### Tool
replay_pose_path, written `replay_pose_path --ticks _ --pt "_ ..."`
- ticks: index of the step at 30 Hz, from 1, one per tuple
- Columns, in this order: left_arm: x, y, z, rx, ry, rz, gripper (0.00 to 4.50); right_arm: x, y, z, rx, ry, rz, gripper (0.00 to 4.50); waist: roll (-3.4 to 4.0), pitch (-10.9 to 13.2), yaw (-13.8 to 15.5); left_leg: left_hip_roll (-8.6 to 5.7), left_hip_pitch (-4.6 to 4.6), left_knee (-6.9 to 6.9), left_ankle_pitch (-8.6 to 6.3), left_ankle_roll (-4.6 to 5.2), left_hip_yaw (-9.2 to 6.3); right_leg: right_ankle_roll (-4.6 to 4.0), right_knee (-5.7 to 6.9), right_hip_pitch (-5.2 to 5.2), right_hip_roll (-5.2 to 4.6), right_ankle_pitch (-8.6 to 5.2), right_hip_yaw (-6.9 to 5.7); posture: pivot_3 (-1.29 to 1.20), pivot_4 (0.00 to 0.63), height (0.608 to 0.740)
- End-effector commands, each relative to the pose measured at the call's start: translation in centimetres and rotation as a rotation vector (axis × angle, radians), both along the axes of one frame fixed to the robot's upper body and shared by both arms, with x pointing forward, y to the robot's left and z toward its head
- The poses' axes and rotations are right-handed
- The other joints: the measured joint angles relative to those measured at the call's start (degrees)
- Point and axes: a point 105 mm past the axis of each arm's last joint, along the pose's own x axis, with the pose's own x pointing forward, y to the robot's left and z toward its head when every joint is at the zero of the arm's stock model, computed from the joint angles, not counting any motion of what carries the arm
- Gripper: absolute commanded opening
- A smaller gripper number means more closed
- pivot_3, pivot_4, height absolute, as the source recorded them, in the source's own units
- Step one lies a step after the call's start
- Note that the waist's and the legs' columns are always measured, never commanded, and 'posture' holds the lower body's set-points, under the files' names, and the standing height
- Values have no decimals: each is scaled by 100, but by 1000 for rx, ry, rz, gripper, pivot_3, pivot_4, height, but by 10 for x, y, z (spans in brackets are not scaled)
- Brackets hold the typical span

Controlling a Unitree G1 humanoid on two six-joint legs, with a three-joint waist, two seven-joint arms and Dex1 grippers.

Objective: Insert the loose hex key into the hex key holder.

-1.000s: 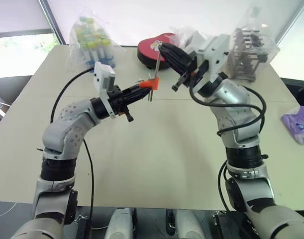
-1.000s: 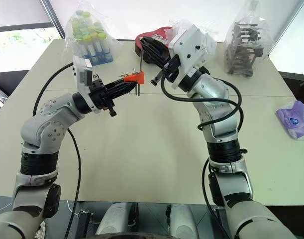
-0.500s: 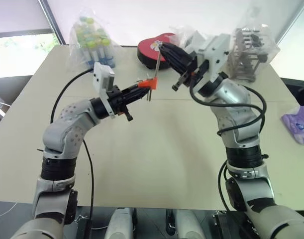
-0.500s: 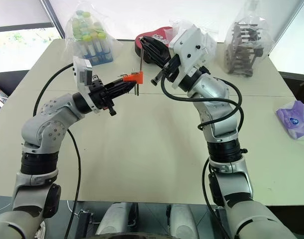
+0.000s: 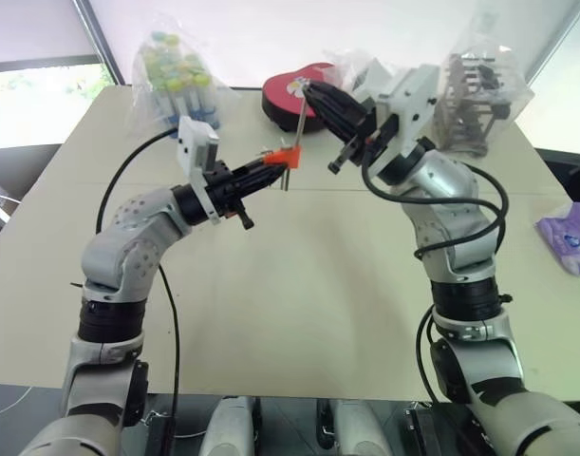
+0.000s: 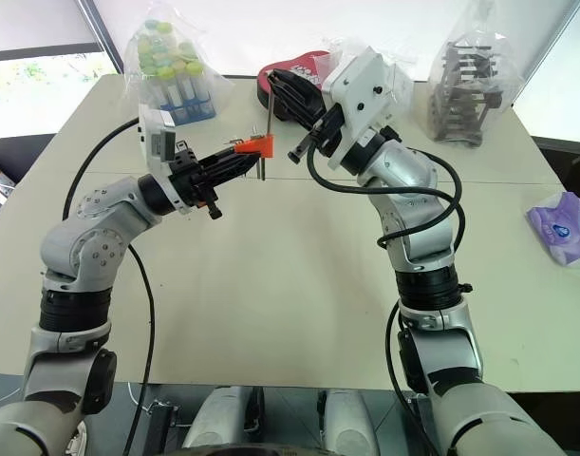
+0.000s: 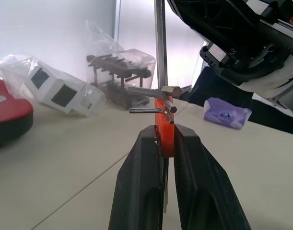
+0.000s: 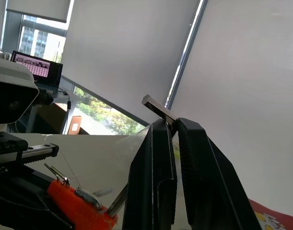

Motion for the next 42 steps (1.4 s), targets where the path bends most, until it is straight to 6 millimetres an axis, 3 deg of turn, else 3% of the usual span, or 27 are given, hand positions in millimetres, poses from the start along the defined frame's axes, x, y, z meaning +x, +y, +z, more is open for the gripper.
replay_pose_path --ticks 1,21,24,28,35,42 --pt "-6 2 20 -20 -82 -3 0 -7 -2 12 12 -63 0 29 0 0 0 0 0 0 0 0 0 0 0 0 0 0 0 0 150 740" --pt "-7 0 25 -34 -86 -11 0 -13 4 1 -49 -94 10 29 0 0 0 0 0 0 0 0 0 0 0 0 0 0 0 0 150 740" --pt "-6 0 25 -35 -86 -11 0 -15 5 -4 -62 -97 15 1137 0 0 1 0 0 0 0 0 0 0 0 0 0 0 0 0 150 740" --pt "-6 0 25 -36 -84 -10 0 -20 0 -11 -58 -56 38 3156 0 0 5 0 0 0 0 0 0 0 0 0 0 0 0 0 150 740" --pt "-6 1 18 -54 -58 2 0 -50 -37 -53 -69 280 168 3156 0 0 81 -3 0 1 -1 1 -3 0 -8 14 0 0 -1 0 150 740" --pt "8 -12 0 -181 97 22 0 -44 -64 -70 -81 374 44 3156 -1 0 106 -3 10 2 -1 1 -6 -1 -3 20 11 0 3 0 150 740"
